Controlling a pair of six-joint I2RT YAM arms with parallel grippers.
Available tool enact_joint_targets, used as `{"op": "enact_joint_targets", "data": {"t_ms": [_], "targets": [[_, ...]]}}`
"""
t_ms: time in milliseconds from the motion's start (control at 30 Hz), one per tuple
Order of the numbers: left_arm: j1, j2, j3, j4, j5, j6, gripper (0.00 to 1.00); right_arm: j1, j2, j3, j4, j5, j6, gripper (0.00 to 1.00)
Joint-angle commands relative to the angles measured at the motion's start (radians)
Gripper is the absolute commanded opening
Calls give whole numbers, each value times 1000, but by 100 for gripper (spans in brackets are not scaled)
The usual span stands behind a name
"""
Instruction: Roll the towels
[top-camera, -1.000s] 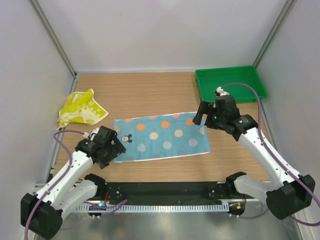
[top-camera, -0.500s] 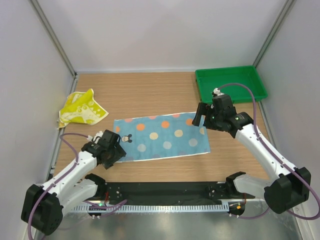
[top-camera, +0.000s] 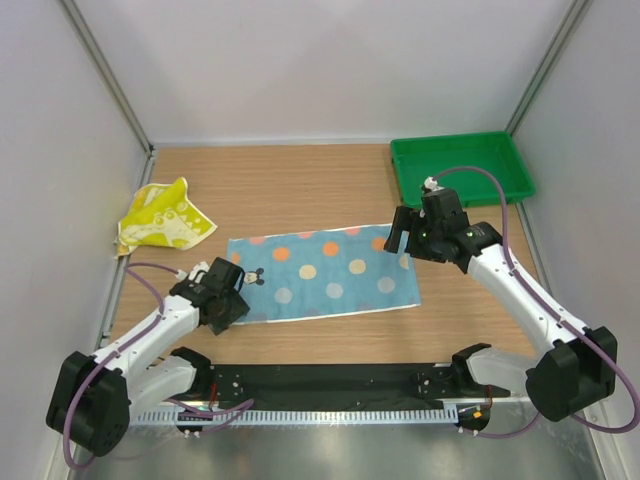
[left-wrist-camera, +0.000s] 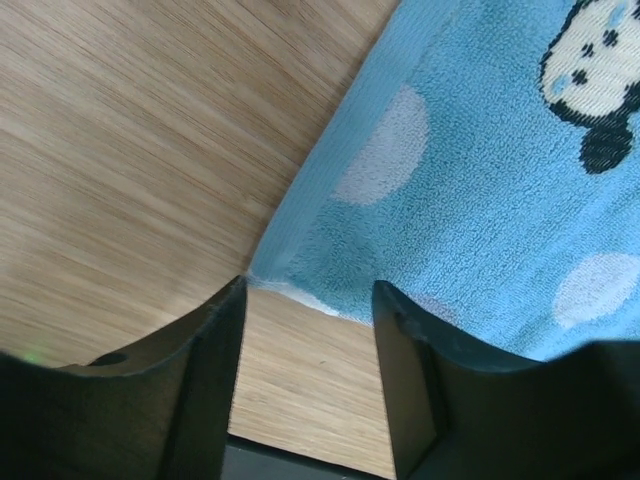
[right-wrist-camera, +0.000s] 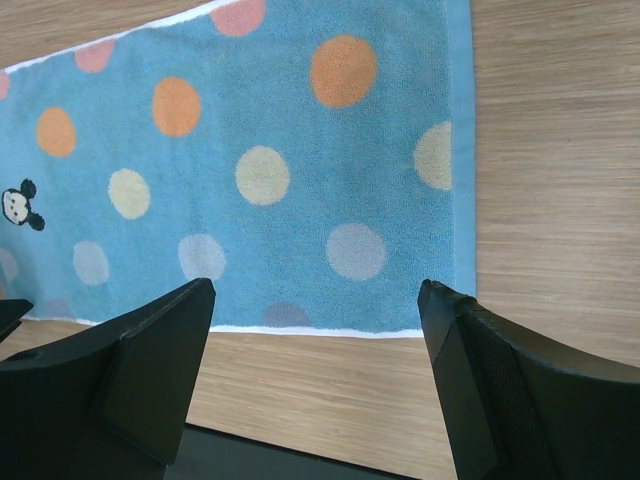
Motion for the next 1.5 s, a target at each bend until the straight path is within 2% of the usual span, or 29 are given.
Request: {"op": "enact_joint_targets", "data": {"t_ms": [0, 267, 400, 467, 600, 700, 967, 1233, 1467], "targets": [[-3, -1, -7, 19, -57, -4, 51, -1, -3, 28, 20, 5, 2, 91], [-4, 30, 0, 45, -77, 16, 38, -1, 5, 11, 11, 5, 41, 91], [-3, 24, 0, 57, -83, 39, 26, -14, -1, -26, 5, 37, 56, 91], [-3, 22, 5, 66, -83, 49, 25, -20, -3, -39, 2, 34, 64, 91], [-3, 19, 22, 65, -75, 75, 7, -33, -10, -79, -17, 46, 82, 91], [-3, 15, 49, 47, -77, 94, 0, -46, -20, -118, -23, 55, 105, 91], [82, -76, 89, 16, -20, 170, 0, -101, 20, -194, -89, 54, 173, 91], [90, -110, 111, 8, -2, 180, 0, -101, 22, -300, -78, 22, 226, 92], [91, -103, 117, 8, 9, 184, 0, -101, 52, -359, -6, -34, 233, 70]]}}
